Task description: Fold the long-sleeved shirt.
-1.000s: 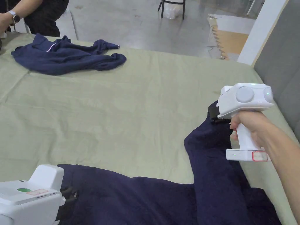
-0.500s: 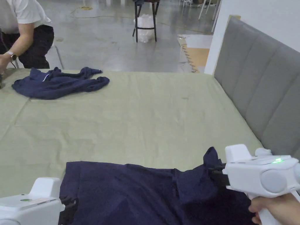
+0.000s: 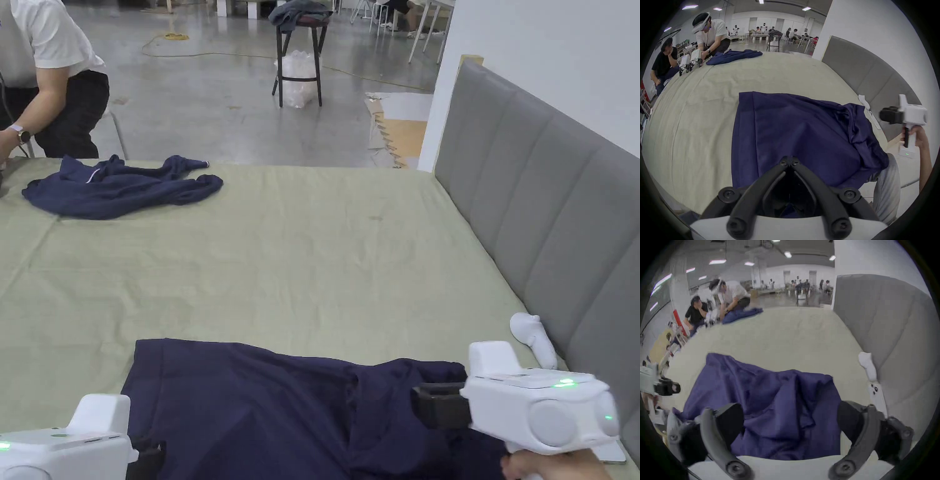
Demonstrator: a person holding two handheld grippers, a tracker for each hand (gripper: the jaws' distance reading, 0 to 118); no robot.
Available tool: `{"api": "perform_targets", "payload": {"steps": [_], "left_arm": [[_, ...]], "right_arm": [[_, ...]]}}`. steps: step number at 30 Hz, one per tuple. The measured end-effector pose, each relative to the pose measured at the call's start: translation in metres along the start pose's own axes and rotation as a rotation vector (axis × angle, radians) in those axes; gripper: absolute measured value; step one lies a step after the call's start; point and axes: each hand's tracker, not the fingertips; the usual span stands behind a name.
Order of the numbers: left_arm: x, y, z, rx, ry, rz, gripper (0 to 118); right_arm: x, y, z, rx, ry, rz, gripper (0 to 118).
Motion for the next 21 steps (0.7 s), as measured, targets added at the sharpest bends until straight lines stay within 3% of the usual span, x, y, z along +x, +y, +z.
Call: {"api": "perform_targets", "payload": {"steps": [1,3,7,8,10,11,12,15,18,19,21], "left_arm": [[-0.001,0.007,-0.004,-0.003,0.007,0.003,4],[-0.004,0.024,-0.012,0.012,0.021,0.001,4],[-0.013,0.076,-0.038,0.036,0.053,0.017,6],[-0.018,0.090,-0.048,0.048,0.052,0.024,18],[-0.032,0.122,-0.072,0.066,0.070,0.042,87],[-0.038,0.134,-0.087,0.051,0.099,0.050,105],[-0.046,0.145,-0.106,0.011,0.151,0.043,108],[-0.064,0.160,-0.151,-0.056,0.240,0.028,101],[-0.080,0.161,-0.187,-0.095,0.247,0.076,99],[-0.083,0.160,-0.197,-0.110,0.252,0.089,93],[-0.080,0.154,-0.207,-0.156,0.233,0.063,70]], "right_arm": [[0.005,-0.001,0.012,-0.007,0.000,-0.016,78],[0.010,-0.004,0.020,-0.001,-0.007,-0.031,4],[0.016,-0.008,0.014,-0.034,-0.019,-0.008,5],[0.017,-0.010,0.010,-0.042,-0.016,-0.012,5],[0.018,-0.012,-0.002,-0.062,-0.004,-0.034,5],[0.018,-0.013,-0.007,-0.076,0.003,-0.039,5],[0.017,-0.015,-0.013,-0.090,0.005,-0.044,5],[0.020,-0.017,-0.028,-0.115,0.022,-0.061,5],[0.025,-0.013,-0.037,-0.133,0.018,-0.074,5],[0.027,-0.010,-0.040,-0.137,0.007,-0.073,5],[0.034,0.000,-0.046,-0.134,-0.007,-0.081,5]]}}
